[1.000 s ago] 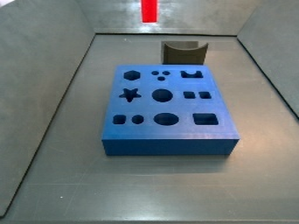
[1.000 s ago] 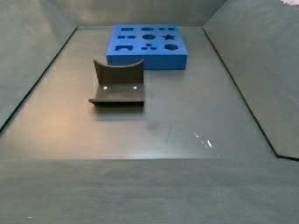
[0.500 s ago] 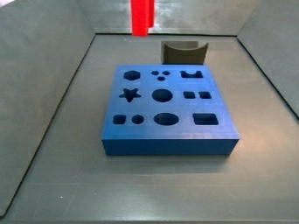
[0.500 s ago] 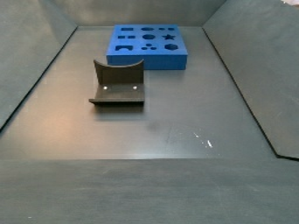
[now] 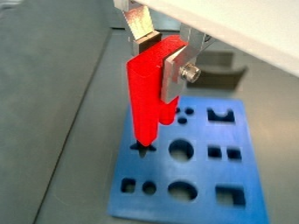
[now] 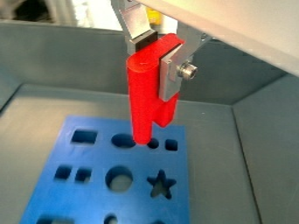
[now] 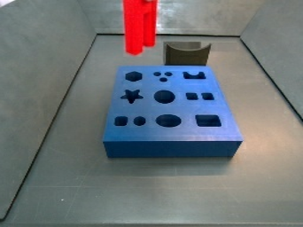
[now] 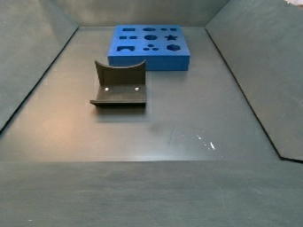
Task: Insert the square-circle object.
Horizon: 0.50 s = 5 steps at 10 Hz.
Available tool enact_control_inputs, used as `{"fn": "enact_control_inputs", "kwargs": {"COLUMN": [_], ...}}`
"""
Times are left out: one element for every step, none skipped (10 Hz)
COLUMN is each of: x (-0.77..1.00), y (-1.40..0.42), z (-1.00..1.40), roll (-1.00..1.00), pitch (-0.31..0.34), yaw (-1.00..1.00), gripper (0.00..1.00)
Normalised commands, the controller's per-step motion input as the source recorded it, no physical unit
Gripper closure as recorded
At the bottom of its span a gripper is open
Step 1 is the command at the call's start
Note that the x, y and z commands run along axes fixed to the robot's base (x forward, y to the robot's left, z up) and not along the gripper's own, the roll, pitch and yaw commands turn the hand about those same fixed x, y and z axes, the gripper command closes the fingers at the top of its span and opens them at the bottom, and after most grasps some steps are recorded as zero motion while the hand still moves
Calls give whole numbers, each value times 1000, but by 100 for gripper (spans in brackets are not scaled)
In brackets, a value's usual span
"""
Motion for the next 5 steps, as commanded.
{"fn": "enact_control_inputs", "kwargs": {"x": [0,0,0,0,0], "y": [-614,-554,-163,0,0], "z": [-214,-206,-260,-309,-306], "roll": [53,46,33,39,39], "pitch": [0,0,0,0,0], "yaw": [-674,-731,-1000,-1000,-1000], "gripper": [100,100,100,100,100]}}
